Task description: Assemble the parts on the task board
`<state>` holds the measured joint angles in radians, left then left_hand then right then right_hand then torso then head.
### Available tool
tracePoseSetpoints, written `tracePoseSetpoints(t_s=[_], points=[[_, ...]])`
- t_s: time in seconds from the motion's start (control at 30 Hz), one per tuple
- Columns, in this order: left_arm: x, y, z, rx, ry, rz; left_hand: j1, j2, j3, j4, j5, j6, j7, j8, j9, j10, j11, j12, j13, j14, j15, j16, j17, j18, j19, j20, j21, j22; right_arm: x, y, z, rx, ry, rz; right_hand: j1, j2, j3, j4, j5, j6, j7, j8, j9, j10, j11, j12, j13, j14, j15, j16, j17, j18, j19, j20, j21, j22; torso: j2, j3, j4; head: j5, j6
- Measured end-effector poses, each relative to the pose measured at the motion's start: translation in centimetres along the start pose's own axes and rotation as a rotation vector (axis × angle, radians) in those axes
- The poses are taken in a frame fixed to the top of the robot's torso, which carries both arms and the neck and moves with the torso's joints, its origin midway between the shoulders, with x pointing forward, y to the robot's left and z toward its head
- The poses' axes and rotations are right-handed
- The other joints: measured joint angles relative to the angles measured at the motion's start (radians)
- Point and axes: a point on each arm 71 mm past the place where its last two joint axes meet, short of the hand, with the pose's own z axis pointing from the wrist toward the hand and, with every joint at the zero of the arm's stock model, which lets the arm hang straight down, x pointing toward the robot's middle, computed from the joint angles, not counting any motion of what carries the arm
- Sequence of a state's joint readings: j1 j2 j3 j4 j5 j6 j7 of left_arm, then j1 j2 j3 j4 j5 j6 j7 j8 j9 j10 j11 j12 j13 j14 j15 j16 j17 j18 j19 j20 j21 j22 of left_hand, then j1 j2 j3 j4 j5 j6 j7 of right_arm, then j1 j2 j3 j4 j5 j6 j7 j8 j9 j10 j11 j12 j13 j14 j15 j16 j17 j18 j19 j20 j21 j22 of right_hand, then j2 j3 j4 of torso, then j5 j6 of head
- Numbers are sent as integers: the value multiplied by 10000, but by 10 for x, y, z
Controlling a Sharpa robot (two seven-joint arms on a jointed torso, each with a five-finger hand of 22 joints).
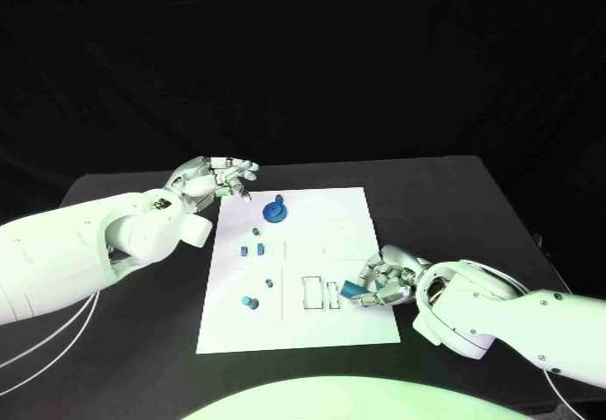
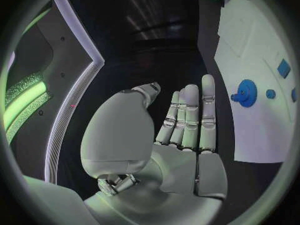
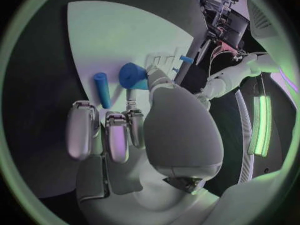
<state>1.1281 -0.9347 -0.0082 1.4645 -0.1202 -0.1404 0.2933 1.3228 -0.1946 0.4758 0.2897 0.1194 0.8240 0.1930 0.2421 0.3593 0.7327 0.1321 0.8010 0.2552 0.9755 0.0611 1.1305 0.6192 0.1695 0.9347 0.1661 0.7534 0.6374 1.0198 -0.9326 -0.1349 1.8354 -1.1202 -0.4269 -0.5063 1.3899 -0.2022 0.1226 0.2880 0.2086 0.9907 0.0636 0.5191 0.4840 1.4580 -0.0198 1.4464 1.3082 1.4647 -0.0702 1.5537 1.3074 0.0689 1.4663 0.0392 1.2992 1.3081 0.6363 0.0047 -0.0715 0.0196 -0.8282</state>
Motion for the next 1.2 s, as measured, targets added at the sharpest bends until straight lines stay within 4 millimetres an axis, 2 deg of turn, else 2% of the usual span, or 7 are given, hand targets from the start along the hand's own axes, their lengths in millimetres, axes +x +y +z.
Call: tracePoseSetpoints(t_s=[0.47,0.6,0.63,0.67,1.1,1.17,1.2], points=[[0,1,2,-17,24,-10,-52,53,1,0,0,1,0,0,1,0,0,0,-2,0,0,0,-2,0,-1,0,0,-14,0,30,-3,-136,427,1285,-397,397,100,-6,-49,-3,1,-8,-76,36,-35,76,-2,0,-71,-2,0,1,0,-71,39,-1,6,12,10,-24,93],[1,1,2,-17,57,-20,-52,53,1,0,0,1,0,0,1,1,0,0,-2,0,0,0,-2,0,-1,-1,0,-14,8,36,0,-148,747,1429,-760,756,123,-11,-11,-7,3,-10,-1311,36,-35,76,-3,0,-71,-2,-1,0,0,-71,39,-2,18,12,15,12,91],[1,1,2,-17,64,-22,-52,53,1,0,0,1,0,0,1,1,0,0,-2,0,0,0,-2,0,-1,-1,0,-13,9,37,1,-146,813,1452,-872,864,123,-11,-10,-6,5,-10,-2095,36,-35,76,-3,0,-71,-2,-1,0,0,-71,39,-2,20,12,15,14,87],[1,1,2,-17,71,-25,-52,53,1,0,0,1,0,0,1,0,0,0,-2,0,0,0,-2,0,-1,-1,0,-13,11,38,2,-140,868,1469,-989,979,205,2,-4,15,26,-7,-4264,36,-35,76,-3,0,-71,-2,-1,0,0,-71,39,-2,24,12,15,17,81],[2,1,2,-13,142,-48,-52,53,2,0,0,1,0,0,-7,1,0,0,1,0,0,0,-4,0,-1,-1,-39,-13,23,49,18,-223,1083,1377,-1718,837,304,55,29,52,58,313,-4172,36,-34,114,-5,0,-70,-3,-2,-154,0,-69,38,-4,25,5,17,50,8],[2,1,2,-11,145,-49,-52,53,-15,-17,0,1,0,0,-7,1,0,0,4,0,0,-1,-4,-1,-1,-1,-39,-18,25,50,20,-241,1097,1324,-1852,703,305,54,30,54,56,314,-1614,35,-34,114,-5,0,-70,-3,-1,-154,0,-69,39,-4,25,6,17,59,-4],[2,1,2,-9,147,-50,-52,53,-26,-28,0,1,-1,0,-7,1,0,0,4,0,0,0,-4,-1,-1,-1,-39,-23,26,51,21,-255,1122,1290,-1863,691,305,54,29,54,56,314,-1558,35,-34,114,-5,0,-69,-3,-2,-154,0,-69,39,-4,24,3,17,64,-9]])
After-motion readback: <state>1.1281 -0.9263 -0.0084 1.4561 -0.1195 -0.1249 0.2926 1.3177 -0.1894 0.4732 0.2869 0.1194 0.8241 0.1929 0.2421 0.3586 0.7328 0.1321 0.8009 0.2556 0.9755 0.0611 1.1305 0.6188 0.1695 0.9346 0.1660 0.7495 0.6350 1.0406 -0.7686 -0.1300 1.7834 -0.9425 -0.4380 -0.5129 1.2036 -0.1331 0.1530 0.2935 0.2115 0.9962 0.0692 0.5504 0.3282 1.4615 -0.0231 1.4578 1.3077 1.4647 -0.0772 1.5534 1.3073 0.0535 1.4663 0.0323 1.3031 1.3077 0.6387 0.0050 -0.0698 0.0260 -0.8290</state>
